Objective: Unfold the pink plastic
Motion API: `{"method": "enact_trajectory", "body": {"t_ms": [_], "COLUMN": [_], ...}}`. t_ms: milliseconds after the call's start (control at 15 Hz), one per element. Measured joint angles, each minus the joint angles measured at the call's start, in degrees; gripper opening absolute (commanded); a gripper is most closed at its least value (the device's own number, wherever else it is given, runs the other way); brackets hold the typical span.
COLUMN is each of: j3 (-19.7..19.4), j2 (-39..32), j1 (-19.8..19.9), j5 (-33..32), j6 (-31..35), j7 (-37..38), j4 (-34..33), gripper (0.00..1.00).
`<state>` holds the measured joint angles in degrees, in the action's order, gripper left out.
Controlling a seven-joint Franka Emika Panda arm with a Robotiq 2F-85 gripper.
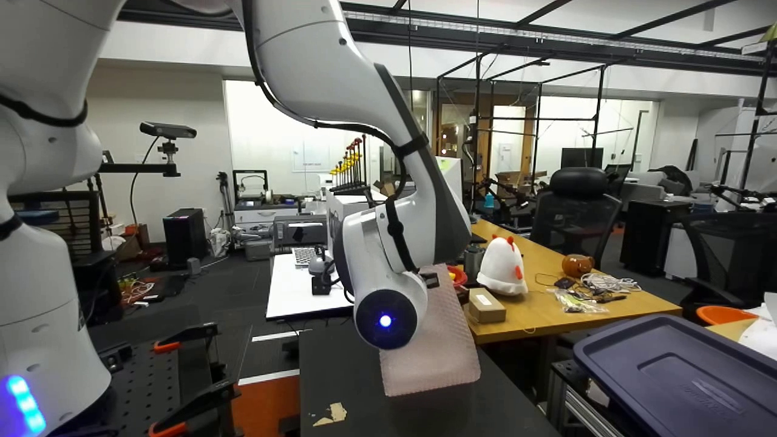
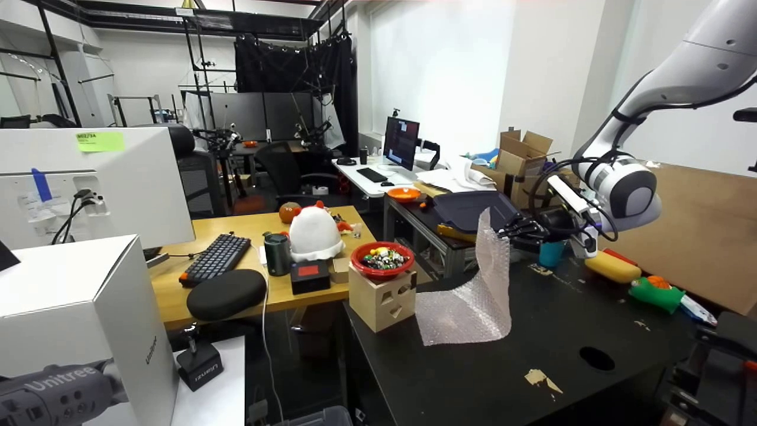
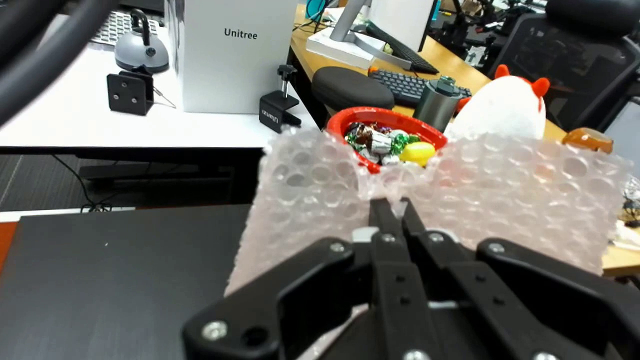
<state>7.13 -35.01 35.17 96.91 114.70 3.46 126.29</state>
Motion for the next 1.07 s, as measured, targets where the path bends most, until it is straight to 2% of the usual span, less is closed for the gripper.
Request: {"method": "enact_trajectory", "body": {"t_ms": [200, 467, 667, 1067], "j3": [-8.99, -16.09, -18.33, -19.89], "j2": [-0.46, -1.44, -2.61, -4.87], "j1": [-6.18, -10.20, -10.99, -11.17], "j5": [3.55, 7.21, 9.04, 12.51], "j6": [-3.27, -5.43, -7.22, -13.65], "j7": [0.00, 0.00, -0.12, -3.34], "j4": [1.50, 3.78, 4.85, 6.12], "gripper": [0.01, 0.01, 0.01, 0.01]}}
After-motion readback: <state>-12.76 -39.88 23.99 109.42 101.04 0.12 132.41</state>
